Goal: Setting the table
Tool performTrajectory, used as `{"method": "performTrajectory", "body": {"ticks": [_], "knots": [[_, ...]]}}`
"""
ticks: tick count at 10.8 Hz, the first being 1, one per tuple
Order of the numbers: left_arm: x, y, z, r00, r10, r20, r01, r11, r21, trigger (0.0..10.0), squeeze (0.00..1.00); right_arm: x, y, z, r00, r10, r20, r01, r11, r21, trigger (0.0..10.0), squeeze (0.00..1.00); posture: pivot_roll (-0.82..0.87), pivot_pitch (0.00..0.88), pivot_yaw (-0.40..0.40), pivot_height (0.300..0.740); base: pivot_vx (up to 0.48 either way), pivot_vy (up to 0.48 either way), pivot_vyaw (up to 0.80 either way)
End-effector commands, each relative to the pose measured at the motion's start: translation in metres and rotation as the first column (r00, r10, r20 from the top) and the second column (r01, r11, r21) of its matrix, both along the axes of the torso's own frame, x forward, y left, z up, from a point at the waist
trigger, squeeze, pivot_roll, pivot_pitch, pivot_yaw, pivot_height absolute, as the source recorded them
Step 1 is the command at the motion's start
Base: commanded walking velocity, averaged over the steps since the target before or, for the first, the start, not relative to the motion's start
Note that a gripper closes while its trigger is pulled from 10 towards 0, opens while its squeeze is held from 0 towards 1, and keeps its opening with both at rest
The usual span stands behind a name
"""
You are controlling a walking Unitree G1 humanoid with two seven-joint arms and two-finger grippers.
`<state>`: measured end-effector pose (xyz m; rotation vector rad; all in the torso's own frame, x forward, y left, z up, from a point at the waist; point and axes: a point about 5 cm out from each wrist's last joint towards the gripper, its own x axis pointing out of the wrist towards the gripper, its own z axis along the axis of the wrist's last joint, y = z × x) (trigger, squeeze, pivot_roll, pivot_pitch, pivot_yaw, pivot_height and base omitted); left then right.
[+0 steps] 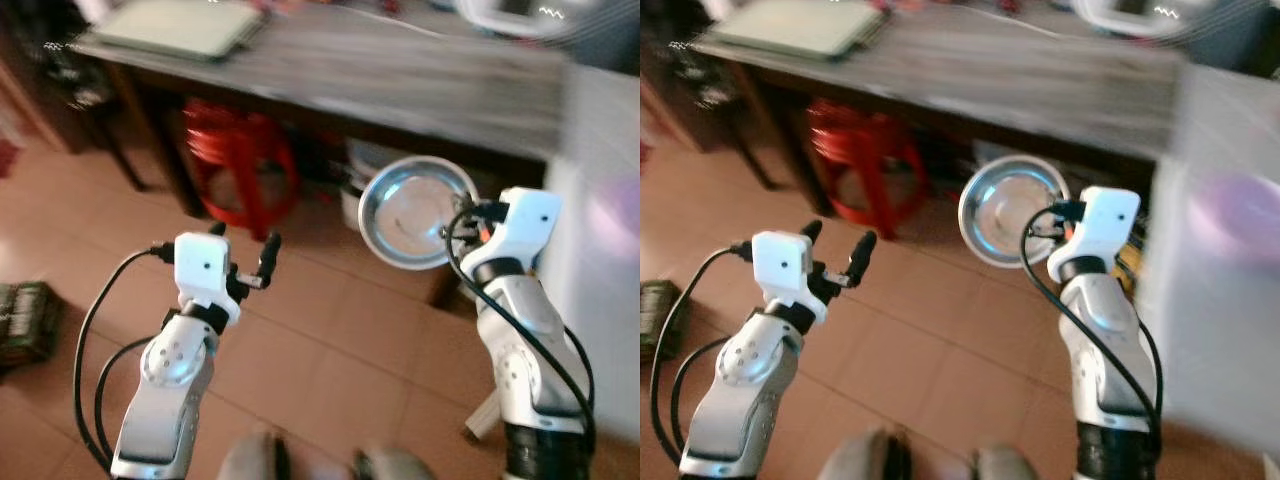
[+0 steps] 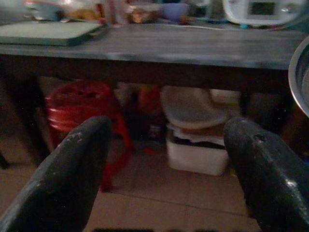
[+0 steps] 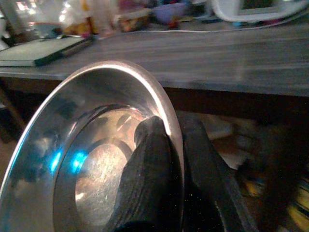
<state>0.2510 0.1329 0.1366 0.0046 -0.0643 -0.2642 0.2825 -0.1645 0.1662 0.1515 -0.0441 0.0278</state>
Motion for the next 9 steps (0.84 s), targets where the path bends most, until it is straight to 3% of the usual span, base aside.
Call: {"method": "performTrajectory", "body": {"ticks": [1,3,9], "knots": [[0.0002,0.0042,-0.0008,1.000,0.021,-0.001,-0.021,1.000,0.020,10.0,0.00,0.0006,0.0051,0.0034,1.000,0.025,0.016,-0.025,1.000,-0.006,10.0,0.00,-0.08,0.126,0.035,0.740,0.401,0.262,-0.66],[0.0006,0.0036,-0.0005,1.000,0.017,0.004,-0.017,1.000,0.024,10.0,0.00,0.0013,0.0052,0.0031,1.000,0.026,0.018,-0.026,1.000,-0.009,10.0,0.00,-0.07,0.124,0.036,0.740,0.399,0.266,-0.52],[0.0007,0.0006,0.0006,1.000,0.005,0.015,-0.005,0.999,0.032,10.0,0.00,0.0002,0.0059,0.0033,0.999,0.024,0.030,-0.024,1.000,-0.017,10.0,0.00,-0.08,0.129,0.039,0.740,0.391,0.279,0.00]]}}
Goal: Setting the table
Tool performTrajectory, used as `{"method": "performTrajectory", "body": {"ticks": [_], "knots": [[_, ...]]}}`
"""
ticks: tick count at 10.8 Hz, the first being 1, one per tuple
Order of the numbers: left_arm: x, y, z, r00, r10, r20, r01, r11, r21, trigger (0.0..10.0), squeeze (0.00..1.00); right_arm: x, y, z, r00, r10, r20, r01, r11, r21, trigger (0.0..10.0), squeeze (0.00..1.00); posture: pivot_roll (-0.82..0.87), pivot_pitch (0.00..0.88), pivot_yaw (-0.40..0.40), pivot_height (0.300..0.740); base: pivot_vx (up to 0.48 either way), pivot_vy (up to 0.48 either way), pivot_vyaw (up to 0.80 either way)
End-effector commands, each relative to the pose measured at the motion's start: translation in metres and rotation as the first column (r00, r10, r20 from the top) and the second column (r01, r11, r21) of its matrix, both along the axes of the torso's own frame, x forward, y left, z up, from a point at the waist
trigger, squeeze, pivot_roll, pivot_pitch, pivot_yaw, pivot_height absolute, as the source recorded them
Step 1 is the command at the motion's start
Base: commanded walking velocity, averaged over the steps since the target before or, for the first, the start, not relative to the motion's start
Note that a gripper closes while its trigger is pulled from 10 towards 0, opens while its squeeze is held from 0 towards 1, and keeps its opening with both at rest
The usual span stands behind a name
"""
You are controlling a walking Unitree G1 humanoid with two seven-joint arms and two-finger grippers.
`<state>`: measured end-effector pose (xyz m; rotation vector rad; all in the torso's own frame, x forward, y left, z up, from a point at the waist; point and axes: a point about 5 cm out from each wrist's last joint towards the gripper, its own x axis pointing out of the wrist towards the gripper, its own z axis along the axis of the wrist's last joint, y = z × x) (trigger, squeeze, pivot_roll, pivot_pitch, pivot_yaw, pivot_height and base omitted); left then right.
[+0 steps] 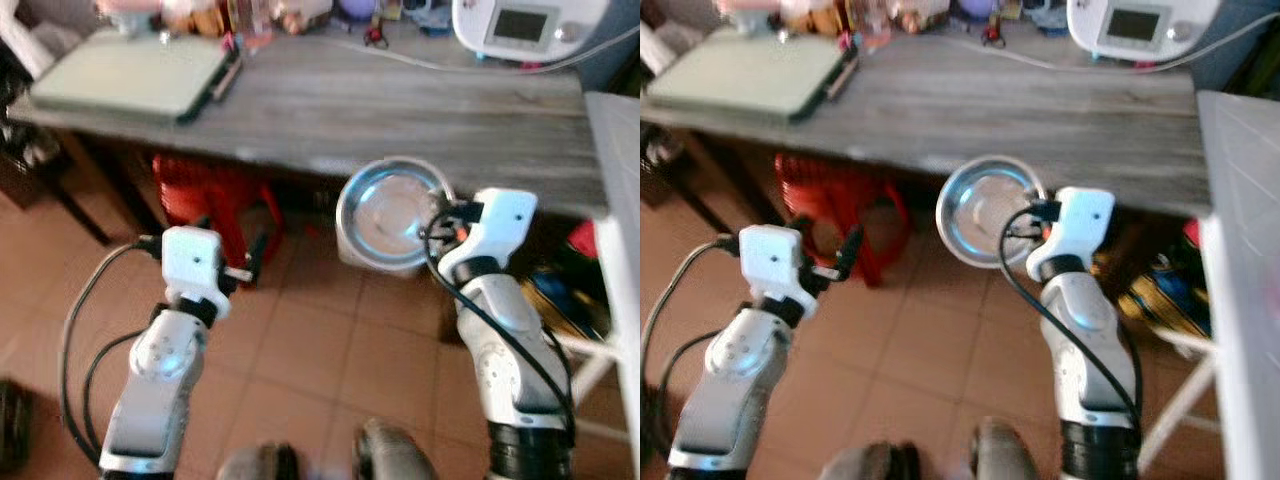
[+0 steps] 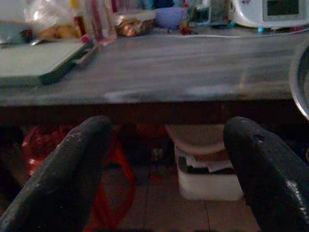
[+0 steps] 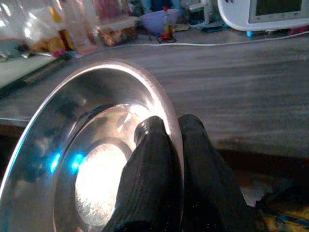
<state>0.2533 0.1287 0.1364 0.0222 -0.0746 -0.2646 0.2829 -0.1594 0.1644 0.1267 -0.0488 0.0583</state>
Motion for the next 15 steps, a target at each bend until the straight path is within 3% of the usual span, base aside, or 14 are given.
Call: {"method": "performTrajectory", "body": {"ticks": [1,5,9,10,11,13,14,15], "knots": [[-0.003,0.004,0.002,1.000,0.000,0.015,0.000,1.000,0.029,10.0,0.00,0.000,0.001,0.005,1.000,-0.004,0.022,0.004,1.000,0.009,10.0,0.00,-0.07,0.131,0.039,0.740,0.394,0.274,0.00],[-0.005,-0.002,0.002,1.000,-0.028,0.013,0.028,1.000,0.014,10.0,0.00,0.004,-0.004,0.000,0.998,-0.058,0.000,0.058,0.998,-0.036,10.0,0.00,-0.07,0.134,0.040,0.740,0.480,0.000,0.00],[-0.008,-0.002,0.001,1.000,-0.027,0.007,0.027,1.000,-0.011,10.0,0.00,0.014,-0.027,-0.008,0.964,-0.260,-0.060,0.252,0.961,-0.116,10.0,0.00,-0.07,0.138,0.042,0.740,0.320,0.000,0.00],[-0.009,-0.002,0.000,1.000,-0.027,0.006,0.027,1.000,-0.008,10.0,0.00,0.017,-0.027,-0.014,0.962,-0.259,-0.091,0.247,0.961,-0.121,10.0,0.00,-0.07,0.139,0.043,0.740,0.000,0.000,0.00],[-0.009,-0.003,-0.001,1.000,-0.029,0.002,0.029,1.000,-0.010,10.0,0.00,0.020,-0.027,-0.015,0.958,-0.261,-0.118,0.255,0.965,-0.063,10.0,0.00,-0.07,0.141,0.044,0.740,0.000,0.000,0.00],[-0.010,-0.003,-0.001,0.999,-0.033,-0.002,0.033,0.999,-0.013,10.0,0.00,0.026,-0.039,-0.018,0.917,-0.365,-0.160,0.361,0.931,-0.054,10.0,0.00,-0.06,0.145,0.042,0.740,0.000,0.000,0.00],[-0.011,-0.003,-0.001,0.999,-0.035,-0.009,0.035,0.999,-0.016,10.0,0.00,0.024,-0.050,-0.023,0.872,-0.437,-0.219,0.432,0.899,-0.074,10.0,0.00,-0.06,0.147,0.040,0.740,0.000,0.000,0.00],[-0.012,-0.003,-0.002,0.999,-0.041,-0.016,0.041,0.999,-0.018,10.0,0.00,0.022,-0.053,-0.024,0.865,-0.450,-0.223,0.443,0.892,-0.083,10.0,0.00,-0.05,0.148,0.040,0.740,0.000,0.000,0.00]]}}
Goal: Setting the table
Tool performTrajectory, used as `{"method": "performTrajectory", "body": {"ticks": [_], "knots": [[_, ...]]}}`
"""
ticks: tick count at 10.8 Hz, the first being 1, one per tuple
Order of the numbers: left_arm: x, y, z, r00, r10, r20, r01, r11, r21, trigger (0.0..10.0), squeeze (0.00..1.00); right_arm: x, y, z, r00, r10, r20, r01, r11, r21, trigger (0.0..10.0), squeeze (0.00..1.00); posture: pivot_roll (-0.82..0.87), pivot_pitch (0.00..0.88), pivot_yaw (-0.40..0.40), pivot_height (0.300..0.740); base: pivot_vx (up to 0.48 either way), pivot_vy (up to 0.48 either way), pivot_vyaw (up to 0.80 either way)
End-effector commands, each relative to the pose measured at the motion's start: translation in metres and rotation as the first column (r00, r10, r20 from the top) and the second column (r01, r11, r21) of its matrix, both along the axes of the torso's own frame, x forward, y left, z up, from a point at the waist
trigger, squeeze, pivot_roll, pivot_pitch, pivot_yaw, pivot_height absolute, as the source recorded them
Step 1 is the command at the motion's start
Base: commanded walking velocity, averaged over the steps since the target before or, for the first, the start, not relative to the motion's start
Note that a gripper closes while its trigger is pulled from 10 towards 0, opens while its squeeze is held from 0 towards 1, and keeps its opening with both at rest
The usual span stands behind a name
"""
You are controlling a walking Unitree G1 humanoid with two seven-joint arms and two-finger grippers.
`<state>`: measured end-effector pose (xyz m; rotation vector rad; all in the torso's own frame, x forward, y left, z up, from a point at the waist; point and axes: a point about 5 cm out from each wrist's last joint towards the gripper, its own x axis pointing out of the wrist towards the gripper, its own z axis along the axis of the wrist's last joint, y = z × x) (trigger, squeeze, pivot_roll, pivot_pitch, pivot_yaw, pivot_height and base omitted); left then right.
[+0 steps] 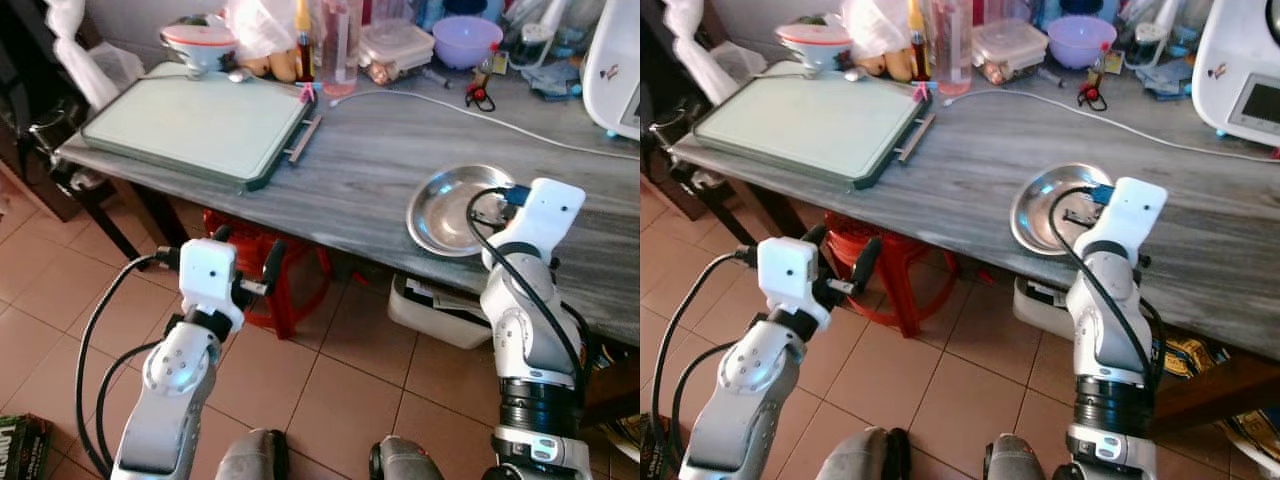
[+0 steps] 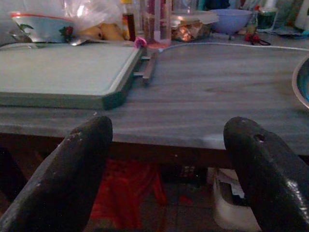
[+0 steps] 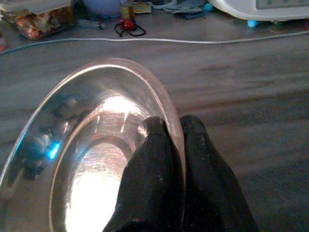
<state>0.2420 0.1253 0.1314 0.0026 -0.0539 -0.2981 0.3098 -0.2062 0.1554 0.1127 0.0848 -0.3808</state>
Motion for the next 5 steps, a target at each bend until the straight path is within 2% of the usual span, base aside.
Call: {"method": "performTrajectory", "body": {"ticks": [1,4,5], "knots": [[-0.001,0.001,0.003,1.000,-0.008,0.005,0.008,1.000,-0.003,10.0,0.00,-0.006,-0.007,-0.015,0.996,-0.039,-0.084,0.038,0.999,-0.012,10.0,0.00,-0.05,0.148,0.040,0.740,0.000,0.000,0.00],[-0.001,-0.001,0.002,1.000,-0.024,-0.008,0.023,1.000,-0.004,10.0,0.00,-0.030,-0.014,-0.031,0.984,-0.103,-0.145,0.107,0.994,0.015,10.0,0.00,-0.07,0.150,0.050,0.740,0.000,0.000,0.00],[0.000,-0.001,0.003,1.000,-0.028,-0.006,0.028,1.000,-0.004,10.0,0.00,-0.030,-0.014,-0.031,0.986,-0.101,-0.135,0.107,0.993,0.041,10.0,0.00,-0.07,0.149,0.056,0.740,0.000,0.000,-0.78]]}}
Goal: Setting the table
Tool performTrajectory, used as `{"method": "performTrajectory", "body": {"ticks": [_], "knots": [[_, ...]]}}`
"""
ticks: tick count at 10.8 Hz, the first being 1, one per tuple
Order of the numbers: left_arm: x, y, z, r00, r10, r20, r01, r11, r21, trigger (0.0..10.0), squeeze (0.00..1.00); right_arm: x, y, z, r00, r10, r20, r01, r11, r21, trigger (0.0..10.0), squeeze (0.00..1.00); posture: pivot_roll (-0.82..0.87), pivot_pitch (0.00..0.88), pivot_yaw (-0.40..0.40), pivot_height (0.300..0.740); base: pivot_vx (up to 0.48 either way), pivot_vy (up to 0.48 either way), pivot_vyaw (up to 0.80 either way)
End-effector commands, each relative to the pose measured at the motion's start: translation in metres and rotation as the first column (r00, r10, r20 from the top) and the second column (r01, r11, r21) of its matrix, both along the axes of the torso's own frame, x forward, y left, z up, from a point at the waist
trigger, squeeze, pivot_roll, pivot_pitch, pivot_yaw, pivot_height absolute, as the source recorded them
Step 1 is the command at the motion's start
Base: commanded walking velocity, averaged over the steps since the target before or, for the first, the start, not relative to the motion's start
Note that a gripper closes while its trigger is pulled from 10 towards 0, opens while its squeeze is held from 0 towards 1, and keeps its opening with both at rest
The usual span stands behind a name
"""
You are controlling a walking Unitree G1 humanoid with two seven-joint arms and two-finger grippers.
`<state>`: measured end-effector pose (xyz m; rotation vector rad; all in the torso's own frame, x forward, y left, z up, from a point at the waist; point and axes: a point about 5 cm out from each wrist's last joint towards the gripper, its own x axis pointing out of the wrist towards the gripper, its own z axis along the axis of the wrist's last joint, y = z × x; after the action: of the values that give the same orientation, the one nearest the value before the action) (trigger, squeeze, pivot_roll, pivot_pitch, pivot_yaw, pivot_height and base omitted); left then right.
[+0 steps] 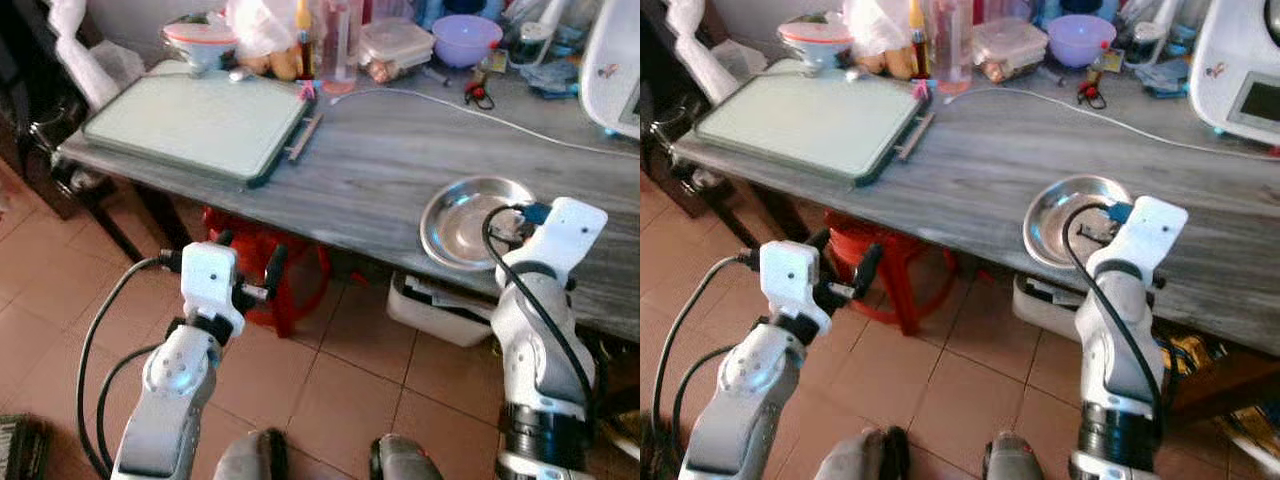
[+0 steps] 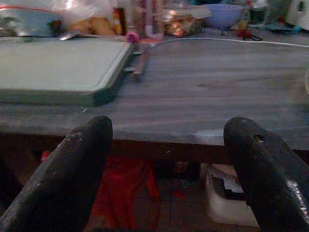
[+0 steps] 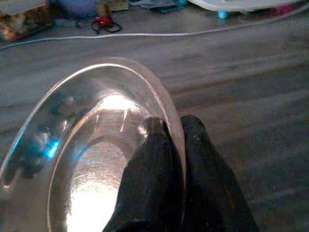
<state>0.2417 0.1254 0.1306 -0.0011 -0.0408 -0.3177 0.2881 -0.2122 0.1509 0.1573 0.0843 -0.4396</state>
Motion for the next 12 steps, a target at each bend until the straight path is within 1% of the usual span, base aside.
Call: {"method": "performTrajectory", "body": {"ticks": [1,3,6,7,10,11,12], "knots": [[0.001,-0.001,0.005,1.000,-0.014,0.017,0.014,1.000,-0.001,10.0,0.00,-0.007,-0.005,-0.024,0.992,-0.028,-0.125,0.030,0.999,0.019,10.0,0.00,-0.07,0.148,0.056,0.740,0.000,0.000,-0.79],[0.000,-0.002,0.007,0.999,-0.024,0.027,0.024,1.000,-0.004,10.0,0.00,-0.009,-0.001,-0.022,0.992,-0.016,-0.122,0.018,1.000,0.020,10.0,0.00,-0.07,0.151,0.053,0.740,0.000,0.000,-0.79],[-0.001,-0.003,0.006,0.999,-0.035,0.015,0.035,0.999,-0.015,10.0,0.00,-0.014,-0.002,-0.027,0.988,-0.028,-0.150,0.034,0.999,0.039,10.0,0.00,-0.07,0.161,0.052,0.740,0.000,0.000,-0.79],[-0.001,-0.003,0.006,0.999,-0.035,0.016,0.035,0.999,-0.015,10.0,0.00,-0.015,-0.002,-0.028,0.988,-0.032,-0.154,0.039,0.998,0.041,10.0,0.00,-0.07,0.162,0.052,0.740,0.244,0.000,-0.79],[-0.002,-0.003,0.007,0.999,-0.037,0.017,0.037,0.999,-0.013,10.0,0.00,-0.008,-0.009,-0.025,0.989,-0.048,-0.138,0.054,0.998,0.040,10.0,0.00,-0.07,0.162,0.054,0.740,0.274,0.000,-0.79],[-0.002,-0.003,0.006,0.999,-0.031,0.012,0.031,0.999,-0.015,10.0,0.00,-0.005,-0.009,-0.024,0.991,-0.037,-0.127,0.044,0.998,0.054,10.0,0.00,-0.07,0.162,0.054,0.740,0.247,0.000,-0.73],[-0.001,0.000,0.006,1.000,-0.004,0.012,0.004,1.000,-0.013,10.0,0.00,0.000,-0.005,-0.022,0.995,0.010,-0.103,-0.001,0.996,0.089,10.0,0.00,-0.07,0.163,0.055,0.740,0.000,0.000,0.00]]}}
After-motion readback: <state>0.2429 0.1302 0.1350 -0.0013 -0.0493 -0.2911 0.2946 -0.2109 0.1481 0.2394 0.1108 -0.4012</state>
